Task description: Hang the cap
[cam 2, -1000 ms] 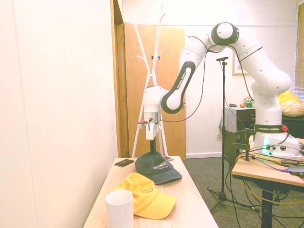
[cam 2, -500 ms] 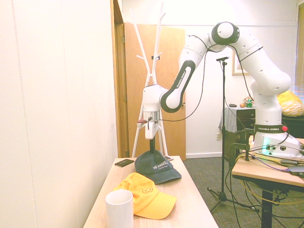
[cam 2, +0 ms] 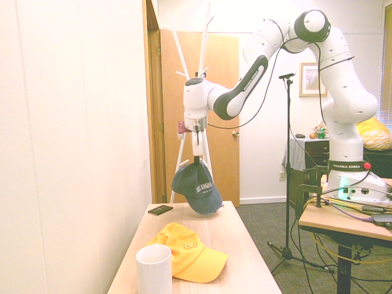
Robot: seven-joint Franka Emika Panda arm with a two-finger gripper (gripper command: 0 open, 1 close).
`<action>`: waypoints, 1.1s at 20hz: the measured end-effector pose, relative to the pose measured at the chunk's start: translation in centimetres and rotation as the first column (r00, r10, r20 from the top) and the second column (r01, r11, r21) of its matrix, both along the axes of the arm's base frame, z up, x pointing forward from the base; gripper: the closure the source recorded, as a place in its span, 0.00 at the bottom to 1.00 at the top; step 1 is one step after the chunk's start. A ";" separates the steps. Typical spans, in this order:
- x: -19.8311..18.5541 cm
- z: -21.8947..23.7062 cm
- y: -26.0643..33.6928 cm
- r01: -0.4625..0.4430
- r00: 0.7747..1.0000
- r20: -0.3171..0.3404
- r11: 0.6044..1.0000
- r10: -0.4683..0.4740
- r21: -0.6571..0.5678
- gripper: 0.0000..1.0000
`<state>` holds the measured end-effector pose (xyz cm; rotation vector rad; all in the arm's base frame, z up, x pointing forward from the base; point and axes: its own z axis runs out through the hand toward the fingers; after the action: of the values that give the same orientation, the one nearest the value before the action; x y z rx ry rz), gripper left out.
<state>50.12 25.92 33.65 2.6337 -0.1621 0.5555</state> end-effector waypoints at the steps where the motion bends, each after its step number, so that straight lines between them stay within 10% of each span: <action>1: 0.1 1.6 -0.7 -0.007 1.000 0.030 0.999 0.009 -0.047 1.00; 13: -0.7 20.2 -4.2 0.007 0.951 0.282 0.905 0.125 -0.425 1.00; 22: -3.1 33.9 -5.6 0.110 0.905 0.409 0.864 0.117 -0.491 1.00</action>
<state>47.06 20.34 67.53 1.9714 -0.1221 1.0226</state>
